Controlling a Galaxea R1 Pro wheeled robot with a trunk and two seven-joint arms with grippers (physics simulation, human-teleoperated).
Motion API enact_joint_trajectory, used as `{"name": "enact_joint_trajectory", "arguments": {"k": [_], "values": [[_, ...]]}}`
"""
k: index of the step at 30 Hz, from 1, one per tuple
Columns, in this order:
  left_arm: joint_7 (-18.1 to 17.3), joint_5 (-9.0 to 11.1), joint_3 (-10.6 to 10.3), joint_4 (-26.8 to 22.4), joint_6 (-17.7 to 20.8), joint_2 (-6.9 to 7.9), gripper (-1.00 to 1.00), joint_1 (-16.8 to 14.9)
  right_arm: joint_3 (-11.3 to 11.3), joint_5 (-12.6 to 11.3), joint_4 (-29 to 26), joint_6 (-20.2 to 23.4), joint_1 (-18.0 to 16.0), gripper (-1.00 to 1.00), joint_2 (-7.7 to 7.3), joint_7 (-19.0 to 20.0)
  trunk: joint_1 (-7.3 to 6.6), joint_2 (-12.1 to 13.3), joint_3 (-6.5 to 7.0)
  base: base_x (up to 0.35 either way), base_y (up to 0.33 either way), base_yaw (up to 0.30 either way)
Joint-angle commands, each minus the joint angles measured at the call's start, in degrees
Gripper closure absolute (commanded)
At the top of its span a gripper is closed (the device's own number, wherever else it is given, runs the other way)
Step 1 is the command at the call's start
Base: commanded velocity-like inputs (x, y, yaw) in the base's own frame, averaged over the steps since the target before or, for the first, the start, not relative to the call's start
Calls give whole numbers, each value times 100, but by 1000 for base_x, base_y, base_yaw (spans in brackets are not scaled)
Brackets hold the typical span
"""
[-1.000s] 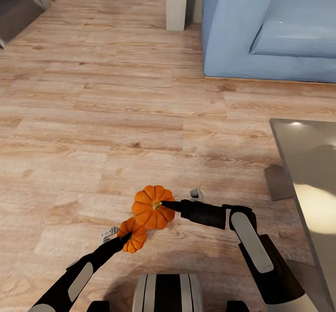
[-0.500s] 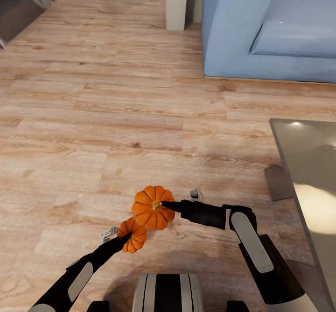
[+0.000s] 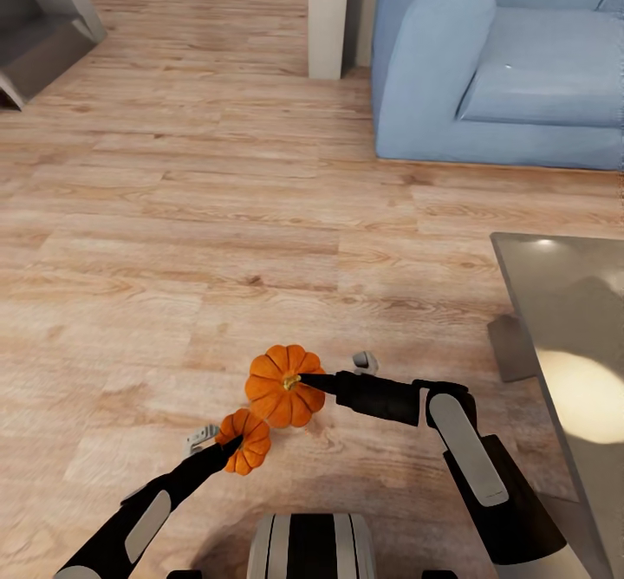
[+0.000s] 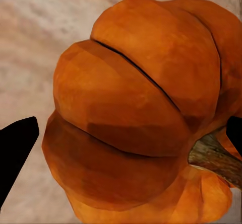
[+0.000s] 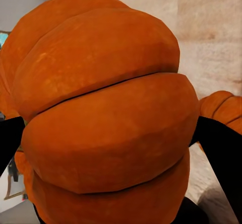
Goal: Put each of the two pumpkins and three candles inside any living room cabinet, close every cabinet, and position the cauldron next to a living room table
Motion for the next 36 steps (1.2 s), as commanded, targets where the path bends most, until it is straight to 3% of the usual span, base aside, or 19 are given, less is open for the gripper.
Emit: {"name": "enact_joint_trajectory", "arguments": {"k": [1, 4, 8, 13, 15, 20, 23, 25, 30, 36], "values": [[8, 52, -24, -4, 33, 12, 100, 0, 2, 57, 0, 10, -3, 100, -4, 56, -3, 0, 20, 0, 0, 0], [8, 62, -17, -4, 37, 41, 100, 0, 2, 54, 3, 10, -3, 100, -50, 58, -11, 4, 86, 0, 0, 0], [-11, 103, 6, -4, 71, 241, 100, 0, 2, 49, 5, 17, -3, 100, -115, 64, -21, 10, 175, 0, 0, 0], [-53, 331, 562, -10, 158, 603, 100, 0, 2, 46, 18, 19, -3, 100, -174, 65, -34, 16, 286, 0, 0, 0], [-64, 353, 651, -19, 310, 735, 100, 0, 2, 47, 28, 19, -3, 100, -177, 65, -39, 19, 330, 0, 0, 0], [-78, 369, 874, -181, 1381, 1067, 100, 0, -24, 48, 51, 19, -3, 100, -178, 65, -52, 26, 441, 0, 0, 0], [-73, 356, 1018, -618, 2065, 1120, 100, 0, -30, 48, 56, 13, -3, 100, -179, 65, -60, 30, 507, 0, 0, 0], [-58, 339, 1064, -1012, 2735, 1139, 100, 0, -29, 48, 63, 11, -3, 100, -179, 63, -65, 32, 551, 0, 0, 0], [-42, 339, 1115, -1334, 3320, 1170, 100, 0, -31, 48, 66, 11, -3, 100, -179, 58, -78, 39, 662, -3, 0, 0], [-59, 351, 1618, -1385, 3924, 1272, 100, 8, -25, 48, 88, -28, -3, 100, -179, 64, -93, 47, 795, -245, 0, 0]]}}
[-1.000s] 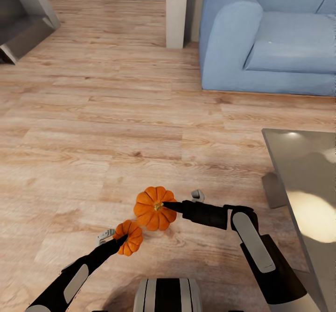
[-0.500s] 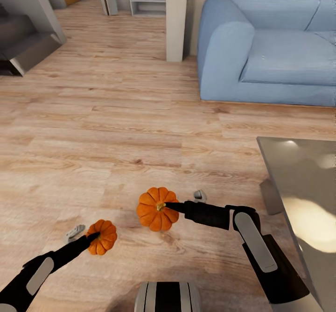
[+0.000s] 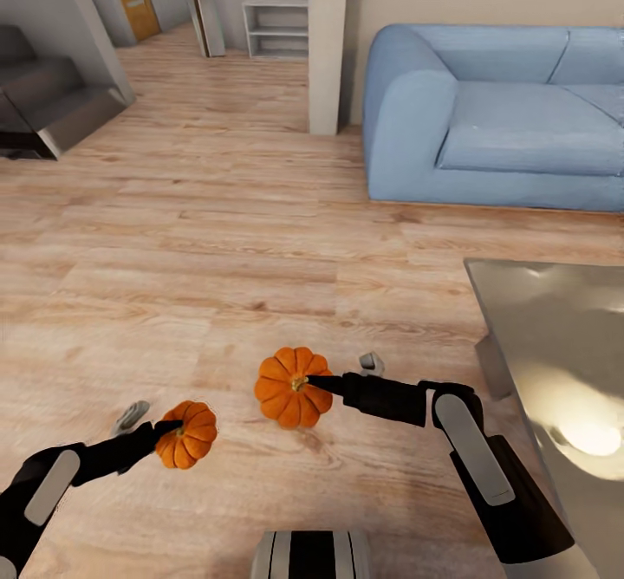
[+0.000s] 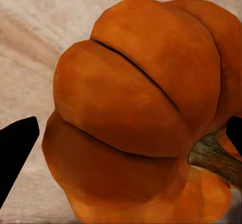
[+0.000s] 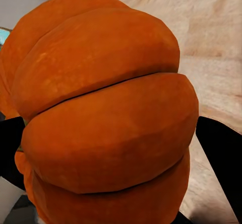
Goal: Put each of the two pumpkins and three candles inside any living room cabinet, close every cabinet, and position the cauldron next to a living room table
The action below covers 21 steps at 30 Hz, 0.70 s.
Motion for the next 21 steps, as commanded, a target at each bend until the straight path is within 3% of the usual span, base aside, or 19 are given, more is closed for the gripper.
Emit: {"name": "enact_joint_trajectory", "arguments": {"k": [1, 11, 16, 21], "values": [[-9, 8, 93, -6, 146, 5, 100, -1, 3, 39, 5, -6, -3, 100, -3, 56, -7, 0, 19, -318, 0, 0], [-29, 18, 187, -10, 496, 113, 100, 0, -7, 50, 59, -31, -3, 100, 2, 40, -32, 13, 241, -309, 2, 0], [-35, 23, 192, -10, 529, 118, 100, 0, -14, 39, 88, -20, -3, 100, 5, 48, -45, 20, 352, -62, 3, 0], [-36, 30, 193, -10, 533, 119, 100, 0, -14, 39, 99, -21, -3, 100, 6, 49, -45, 20, 352, -6, 0, 0]]}}
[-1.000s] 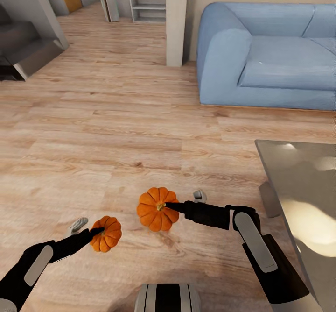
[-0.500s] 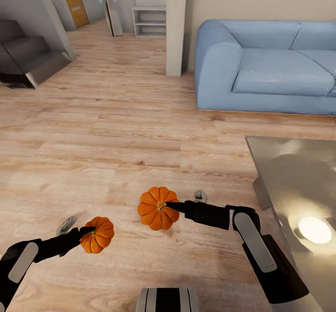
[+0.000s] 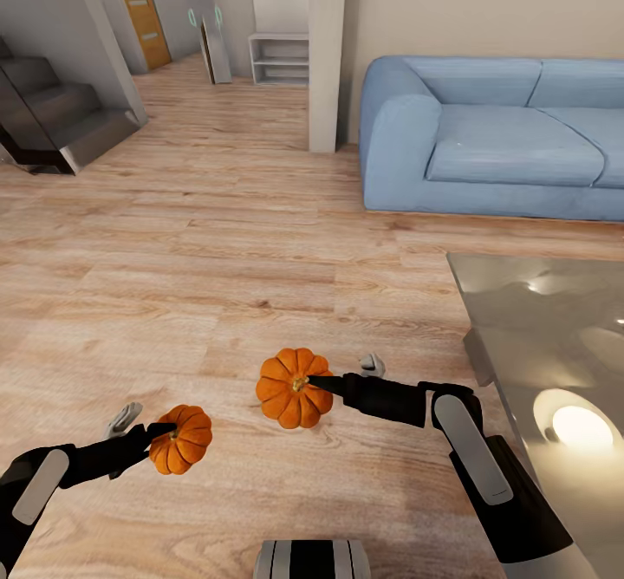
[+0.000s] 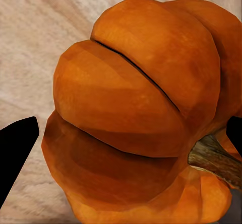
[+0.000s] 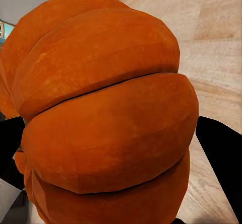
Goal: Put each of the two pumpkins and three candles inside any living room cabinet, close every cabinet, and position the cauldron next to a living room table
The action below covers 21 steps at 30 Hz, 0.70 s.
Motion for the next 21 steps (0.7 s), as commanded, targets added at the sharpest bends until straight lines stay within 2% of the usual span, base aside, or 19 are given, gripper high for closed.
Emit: {"name": "enact_joint_trajectory", "arguments": {"k": [1, 5, 8, 21], "values": [[-16, -16, 15, -1, 34, -2, 100, -3, 2, 50, 0, 11, -3, 100, -3, 57, -1, -2, -4, 0, 0, 0], [-17, -15, 15, -1, 34, -2, 100, -3, 2, 50, 1, 11, -3, 100, -3, 57, -1, -2, -4, 0, 0, 0], [-17, -15, 15, -1, 34, -2, 100, -3, 2, 50, 1, 9, -3, 100, -5, 57, -9, 2, 63, -86, 0, 0], [-22, -15, 17, 0, 34, -2, 100, -3, 2, 50, 1, 5, -3, 100, -9, 57, -42, 20, 351, -296, 78, 0]]}}
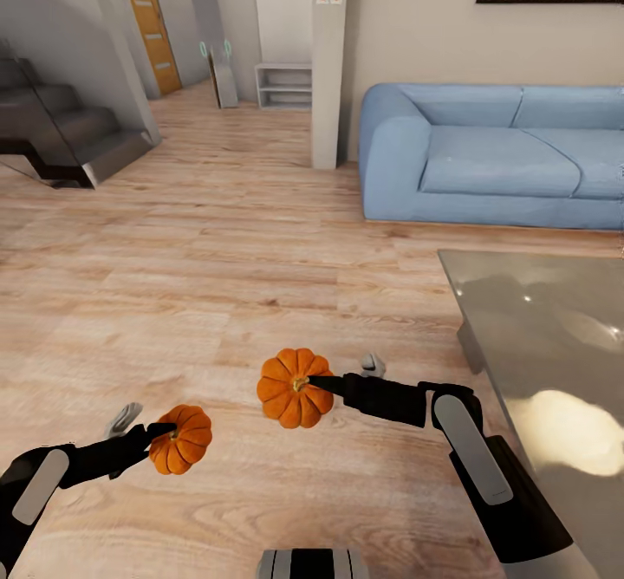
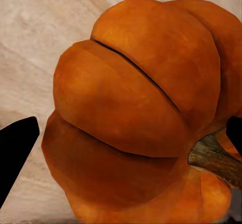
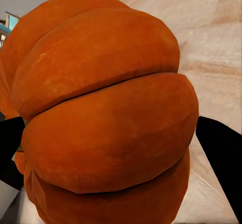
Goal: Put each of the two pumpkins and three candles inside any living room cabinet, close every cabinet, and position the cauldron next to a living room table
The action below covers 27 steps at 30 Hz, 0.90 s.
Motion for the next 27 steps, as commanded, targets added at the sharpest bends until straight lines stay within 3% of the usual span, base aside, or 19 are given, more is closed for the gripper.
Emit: {"name": "enact_joint_trajectory", "arguments": {"k": [1, 19, 27], "values": [[-18, 1, 13, 0, 36, -3, 100, -3, 2, 15, 1, 14, -4, 100, -3, 56, -7, 0, 19, -315, 107, 0], [-20, 1, 19, 0, 36, -3, 100, -3, -111, 7, 28, 44, -4, 100, -1, 56, -53, 24, 418, -294, 107, 0], [-20, 1, 285, -1, 36, -3, 100, 13, -120, 6, 32, 62, -4, 100, -5, 63, -229, 345, 587, -301, 105, -93]]}}
